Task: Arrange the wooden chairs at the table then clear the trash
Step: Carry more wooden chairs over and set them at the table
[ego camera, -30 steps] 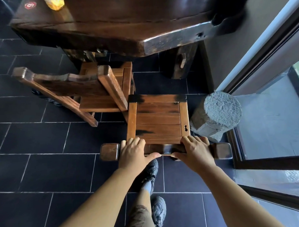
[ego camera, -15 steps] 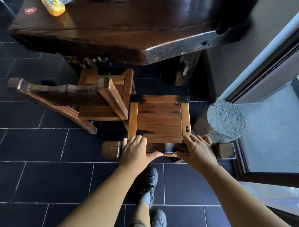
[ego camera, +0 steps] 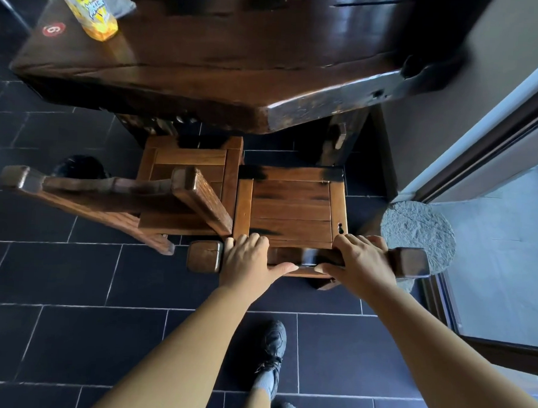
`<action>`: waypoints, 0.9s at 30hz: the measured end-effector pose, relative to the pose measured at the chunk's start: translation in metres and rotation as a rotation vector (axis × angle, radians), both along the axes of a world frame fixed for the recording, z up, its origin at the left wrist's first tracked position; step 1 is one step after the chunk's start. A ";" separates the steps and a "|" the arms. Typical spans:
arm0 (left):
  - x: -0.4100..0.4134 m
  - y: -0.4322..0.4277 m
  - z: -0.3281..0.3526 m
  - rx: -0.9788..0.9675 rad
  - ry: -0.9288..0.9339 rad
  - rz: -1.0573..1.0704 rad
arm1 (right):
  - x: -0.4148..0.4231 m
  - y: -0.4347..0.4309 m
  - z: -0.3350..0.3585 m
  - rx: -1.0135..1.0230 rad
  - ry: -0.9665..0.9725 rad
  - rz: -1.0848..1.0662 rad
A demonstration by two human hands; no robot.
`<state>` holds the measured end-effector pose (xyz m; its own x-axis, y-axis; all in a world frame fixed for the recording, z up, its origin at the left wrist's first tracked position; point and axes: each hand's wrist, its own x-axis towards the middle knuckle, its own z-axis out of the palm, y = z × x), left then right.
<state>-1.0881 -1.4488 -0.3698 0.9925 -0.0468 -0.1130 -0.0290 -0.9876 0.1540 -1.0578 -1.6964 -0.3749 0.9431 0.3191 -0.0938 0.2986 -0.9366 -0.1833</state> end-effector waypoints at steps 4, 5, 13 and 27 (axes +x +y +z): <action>0.030 0.001 -0.001 -0.007 -0.011 0.005 | 0.029 0.002 0.005 -0.021 0.018 -0.002; 0.038 0.002 -0.001 -0.011 -0.004 0.006 | 0.037 0.004 0.006 -0.025 0.026 -0.005; 0.086 0.002 0.002 -0.017 0.015 0.013 | 0.086 0.005 0.007 -0.015 0.017 0.005; 0.122 0.005 0.002 -0.013 -0.002 0.004 | 0.121 0.008 0.007 0.028 0.035 -0.008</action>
<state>-0.9659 -1.4435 -0.3678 0.9929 -0.0440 -0.1107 -0.0251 -0.9856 0.1672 -0.9364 -1.6882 -0.3676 0.9418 0.3146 -0.1184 0.2842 -0.9333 -0.2193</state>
